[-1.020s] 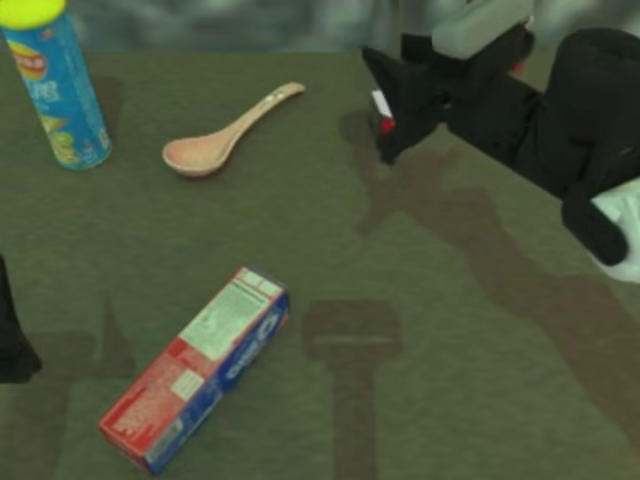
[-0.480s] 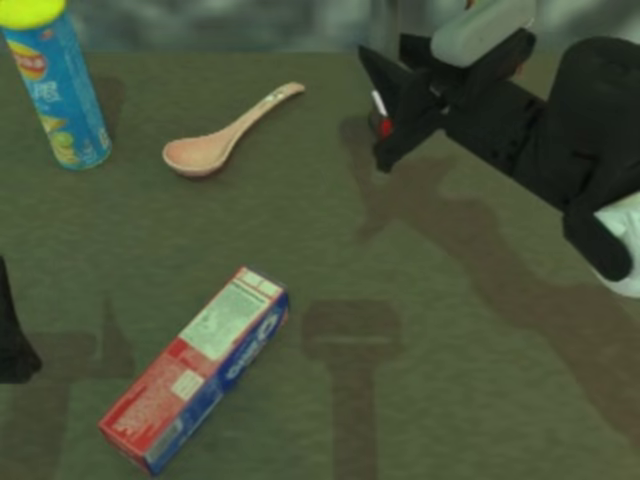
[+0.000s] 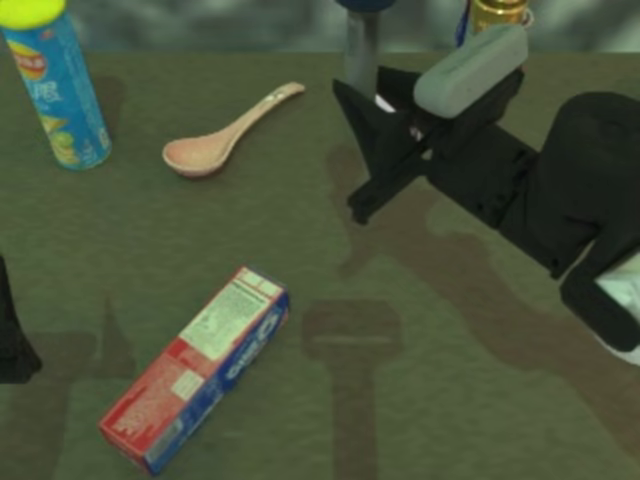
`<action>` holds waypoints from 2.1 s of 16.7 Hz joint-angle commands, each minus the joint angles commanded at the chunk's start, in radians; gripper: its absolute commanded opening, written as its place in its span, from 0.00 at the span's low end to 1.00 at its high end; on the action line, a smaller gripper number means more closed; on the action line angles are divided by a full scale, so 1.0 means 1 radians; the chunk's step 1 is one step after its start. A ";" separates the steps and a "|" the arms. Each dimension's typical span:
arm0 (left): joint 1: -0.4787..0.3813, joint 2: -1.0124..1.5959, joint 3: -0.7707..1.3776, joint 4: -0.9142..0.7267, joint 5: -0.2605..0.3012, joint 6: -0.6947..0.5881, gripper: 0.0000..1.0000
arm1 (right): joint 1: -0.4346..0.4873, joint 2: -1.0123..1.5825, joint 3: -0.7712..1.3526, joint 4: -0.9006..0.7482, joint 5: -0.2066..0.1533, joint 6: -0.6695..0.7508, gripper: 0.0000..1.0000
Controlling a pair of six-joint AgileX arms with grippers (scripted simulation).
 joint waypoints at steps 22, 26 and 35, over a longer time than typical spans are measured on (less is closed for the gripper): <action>-0.250 0.787 0.447 0.298 0.383 0.010 1.00 | 0.000 0.000 0.000 0.000 0.000 0.000 0.00; -0.332 1.034 0.592 0.395 0.507 0.014 1.00 | 0.000 0.000 0.000 0.000 0.000 0.000 0.00; -0.380 1.186 0.687 0.461 0.585 0.018 1.00 | 0.000 0.000 0.000 0.000 0.000 0.000 0.00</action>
